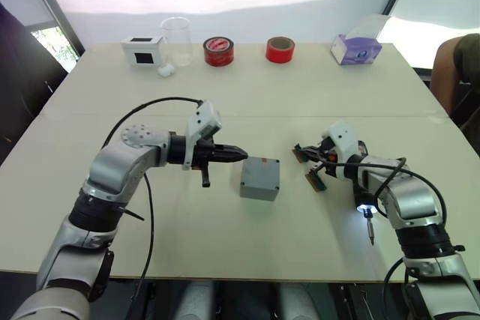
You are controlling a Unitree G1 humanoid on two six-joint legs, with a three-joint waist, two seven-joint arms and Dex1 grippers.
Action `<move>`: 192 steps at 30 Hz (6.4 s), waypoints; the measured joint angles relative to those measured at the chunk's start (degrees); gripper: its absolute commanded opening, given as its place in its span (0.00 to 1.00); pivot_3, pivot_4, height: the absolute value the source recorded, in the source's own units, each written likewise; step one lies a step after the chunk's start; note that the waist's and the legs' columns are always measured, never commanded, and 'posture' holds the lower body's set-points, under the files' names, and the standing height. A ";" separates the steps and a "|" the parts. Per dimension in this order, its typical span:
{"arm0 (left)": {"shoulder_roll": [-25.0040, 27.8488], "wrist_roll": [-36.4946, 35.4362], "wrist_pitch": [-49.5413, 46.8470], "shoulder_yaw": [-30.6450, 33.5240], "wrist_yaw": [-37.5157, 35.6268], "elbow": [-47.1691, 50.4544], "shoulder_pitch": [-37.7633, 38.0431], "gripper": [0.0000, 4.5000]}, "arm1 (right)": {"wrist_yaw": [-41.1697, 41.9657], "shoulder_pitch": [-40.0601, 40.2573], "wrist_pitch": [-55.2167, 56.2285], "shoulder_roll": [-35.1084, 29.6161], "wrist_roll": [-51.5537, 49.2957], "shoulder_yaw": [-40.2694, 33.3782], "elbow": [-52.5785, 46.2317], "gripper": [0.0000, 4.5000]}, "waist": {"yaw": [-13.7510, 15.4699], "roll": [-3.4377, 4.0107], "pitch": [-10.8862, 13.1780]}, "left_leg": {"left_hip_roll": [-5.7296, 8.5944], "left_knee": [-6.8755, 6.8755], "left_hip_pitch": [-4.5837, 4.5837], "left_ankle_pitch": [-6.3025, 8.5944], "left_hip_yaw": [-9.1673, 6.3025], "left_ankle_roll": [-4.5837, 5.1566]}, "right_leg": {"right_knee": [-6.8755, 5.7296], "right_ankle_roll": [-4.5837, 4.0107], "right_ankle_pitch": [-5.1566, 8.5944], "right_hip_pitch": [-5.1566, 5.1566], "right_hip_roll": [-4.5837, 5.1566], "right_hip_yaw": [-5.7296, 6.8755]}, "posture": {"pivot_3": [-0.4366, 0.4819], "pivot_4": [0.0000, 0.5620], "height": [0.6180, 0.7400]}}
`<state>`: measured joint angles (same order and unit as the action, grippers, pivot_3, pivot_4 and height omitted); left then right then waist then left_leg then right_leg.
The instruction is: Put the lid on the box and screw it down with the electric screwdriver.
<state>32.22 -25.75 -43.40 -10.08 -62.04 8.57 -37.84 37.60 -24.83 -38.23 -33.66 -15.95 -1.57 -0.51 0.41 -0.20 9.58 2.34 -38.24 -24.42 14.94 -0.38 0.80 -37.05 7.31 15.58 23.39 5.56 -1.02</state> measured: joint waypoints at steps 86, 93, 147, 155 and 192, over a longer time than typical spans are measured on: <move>-0.06 0.27 6.56 -8.33 -4.11 8.38 -1.27 0.00 | -0.68 -7.26 -53.90 -31.66 -27.18 -0.95 0.25 1.00 | 0.05 0.00 0.01 | -0.05 0.08 0.00 0.02 0.04 0.04 | 0.09 -0.11 0.06 0.00 0.07 -0.02 | 0.48 0.27 1.00; -0.58 1.25 6.58 -8.86 -1.49 10.72 -0.14 0.00 | -1.26 -11.51 -53.92 -31.53 -29.04 7.29 4.42 1.00 | 0.00 0.01 0.01 | -0.05 0.08 0.00 0.02 0.04 0.04 | 0.09 -0.10 0.06 0.02 0.06 -0.01 | 0.48 0.27 1.00; -1.82 10.50 12.69 -11.18 -2.71 -7.44 -1.43 0.00 | -15.19 -2.01 -7.69 14.47 -24.80 -10.67 -24.20 0.41 | 0.04 0.00 -0.01 | 0.02 0.11 -0.04 -0.03 0.00 -0.03 | -0.07 -0.09 0.05 0.11 -0.03 -0.02 | 0.48 0.27 1.00; -2.88 12.94 13.56 -12.26 -2.80 -7.41 -2.32 0.00 | -13.40 1.23 -3.18 13.85 -21.19 -6.12 -23.99 0.41 | -0.72 0.00 -0.01 | -0.04 0.11 -0.02 -0.03 -0.02 -0.04 | -0.07 -0.09 0.06 0.09 -0.08 -0.02 | 0.48 0.27 1.00; -2.10 13.94 15.18 -12.14 -3.25 -7.44 0.28 0.00 | -8.06 7.99 10.75 8.98 -10.93 0.67 -21.84 0.41 | -0.97 -0.46 -0.73 | -0.07 0.29 1.10 0.05 -0.10 0.07 | 0.18 -0.13 0.11 -1.06 -0.03 -0.01 | 0.48 0.27 1.00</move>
<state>30.12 -11.81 -28.21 -22.21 -65.29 1.13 -37.56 29.54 -16.84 -27.48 -24.68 -26.88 -0.90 -22.36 -0.55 -0.66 8.85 2.27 -37.95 -23.32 15.00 -0.48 0.87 -36.87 7.18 15.68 22.33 5.52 -1.02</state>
